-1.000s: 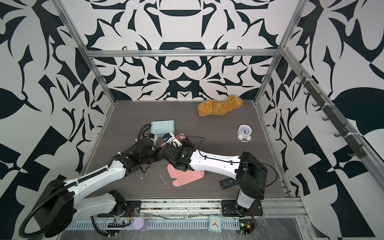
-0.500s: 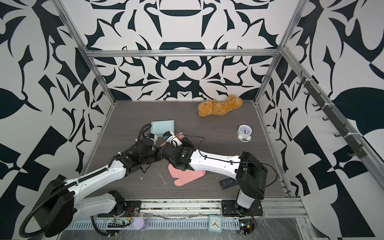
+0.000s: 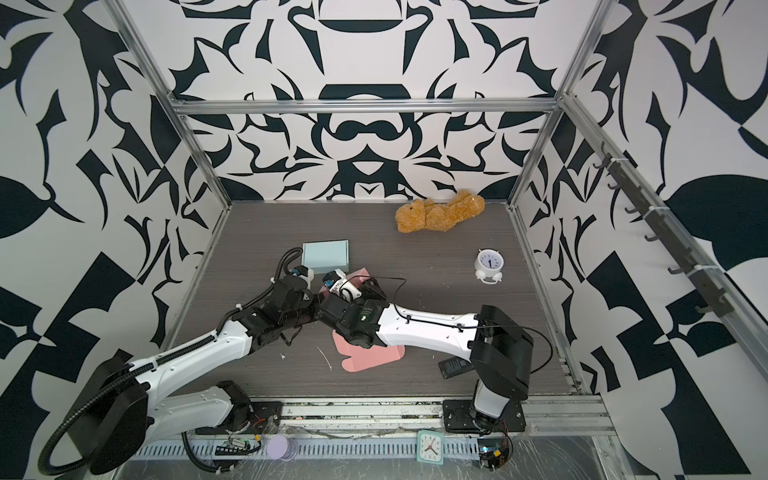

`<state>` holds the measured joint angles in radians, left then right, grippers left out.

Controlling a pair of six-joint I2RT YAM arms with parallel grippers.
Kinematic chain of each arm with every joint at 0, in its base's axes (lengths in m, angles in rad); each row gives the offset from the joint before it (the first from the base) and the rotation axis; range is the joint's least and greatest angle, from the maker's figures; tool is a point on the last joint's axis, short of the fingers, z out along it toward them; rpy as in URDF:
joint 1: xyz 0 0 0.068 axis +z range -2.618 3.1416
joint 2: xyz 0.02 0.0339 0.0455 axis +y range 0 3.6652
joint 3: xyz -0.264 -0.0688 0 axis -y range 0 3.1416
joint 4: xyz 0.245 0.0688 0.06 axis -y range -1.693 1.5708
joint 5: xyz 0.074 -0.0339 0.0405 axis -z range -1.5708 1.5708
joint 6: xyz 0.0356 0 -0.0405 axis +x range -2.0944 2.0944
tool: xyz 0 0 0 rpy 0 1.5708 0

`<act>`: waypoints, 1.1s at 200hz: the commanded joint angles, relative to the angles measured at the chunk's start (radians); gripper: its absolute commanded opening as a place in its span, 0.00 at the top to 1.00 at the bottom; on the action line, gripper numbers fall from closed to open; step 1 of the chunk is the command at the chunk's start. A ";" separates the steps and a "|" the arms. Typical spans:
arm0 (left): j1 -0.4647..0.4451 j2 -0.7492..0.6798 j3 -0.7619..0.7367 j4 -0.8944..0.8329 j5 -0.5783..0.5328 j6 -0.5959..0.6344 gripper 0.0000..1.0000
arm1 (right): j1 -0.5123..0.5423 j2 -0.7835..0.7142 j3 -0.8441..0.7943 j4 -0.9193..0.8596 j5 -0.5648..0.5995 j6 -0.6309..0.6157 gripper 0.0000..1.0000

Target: Fold the paper box

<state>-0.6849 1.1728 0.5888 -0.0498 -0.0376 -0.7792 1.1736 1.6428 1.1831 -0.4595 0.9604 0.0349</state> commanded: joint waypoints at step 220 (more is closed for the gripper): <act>-0.098 0.187 -0.083 0.466 -0.087 0.657 0.85 | -0.454 -0.235 -0.083 0.145 -1.250 0.187 0.27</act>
<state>-0.7692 1.3247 0.5053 0.3550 -0.1085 -0.1761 0.7425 1.3754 1.1252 -0.3782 -0.1810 0.1974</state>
